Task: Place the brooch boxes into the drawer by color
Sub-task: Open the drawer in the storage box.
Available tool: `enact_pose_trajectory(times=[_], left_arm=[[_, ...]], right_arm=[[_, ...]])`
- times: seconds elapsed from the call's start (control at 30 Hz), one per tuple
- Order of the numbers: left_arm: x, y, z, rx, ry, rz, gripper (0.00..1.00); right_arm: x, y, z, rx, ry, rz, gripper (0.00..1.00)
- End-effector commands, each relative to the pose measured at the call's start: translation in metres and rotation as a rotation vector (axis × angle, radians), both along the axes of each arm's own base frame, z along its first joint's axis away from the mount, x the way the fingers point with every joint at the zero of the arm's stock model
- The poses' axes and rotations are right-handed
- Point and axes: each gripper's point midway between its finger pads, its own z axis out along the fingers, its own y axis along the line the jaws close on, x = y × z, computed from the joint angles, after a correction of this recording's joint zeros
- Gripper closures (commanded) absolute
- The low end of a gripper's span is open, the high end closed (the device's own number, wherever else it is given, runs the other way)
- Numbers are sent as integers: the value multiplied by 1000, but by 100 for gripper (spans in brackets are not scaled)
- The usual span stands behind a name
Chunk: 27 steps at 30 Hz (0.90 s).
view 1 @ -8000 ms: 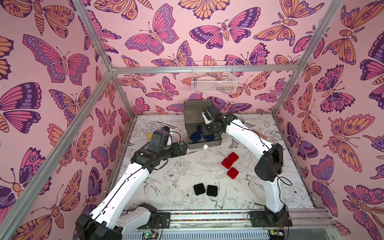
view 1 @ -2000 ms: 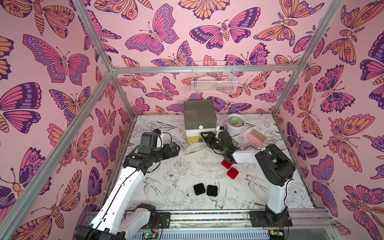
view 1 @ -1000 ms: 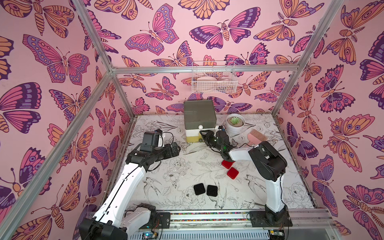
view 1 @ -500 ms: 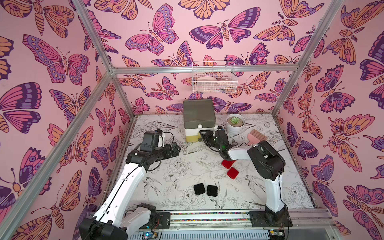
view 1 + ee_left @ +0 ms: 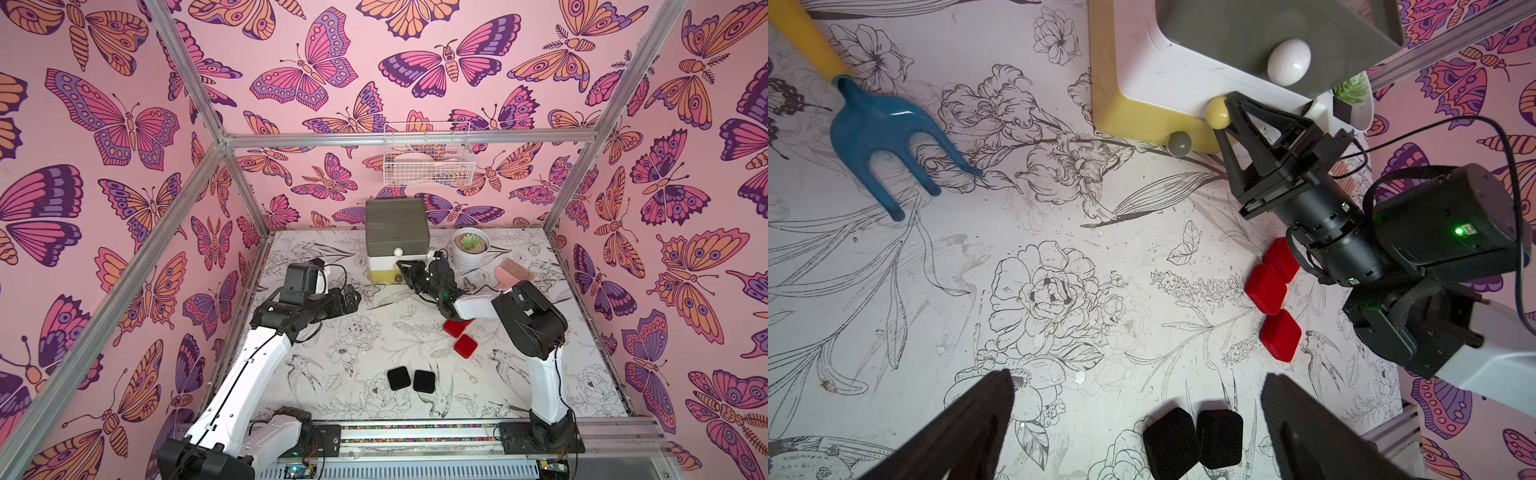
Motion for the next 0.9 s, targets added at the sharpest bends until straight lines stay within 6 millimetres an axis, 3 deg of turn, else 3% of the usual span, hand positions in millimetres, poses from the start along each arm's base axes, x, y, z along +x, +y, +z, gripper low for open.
enact_pose_trajectory(times=[0.0,0.43,0.87], left_arm=[[-5,1,3,-3,-3,-10,0],[-7,-1,10,-27,-12,-5,0],[-16,0,14,-55,-23,12,0]], right_arm=[[-4,9,6,22,-23,14,80],[-41,8,14,4,-27,45,80],[-90,4,16,-40,-21,97,80]])
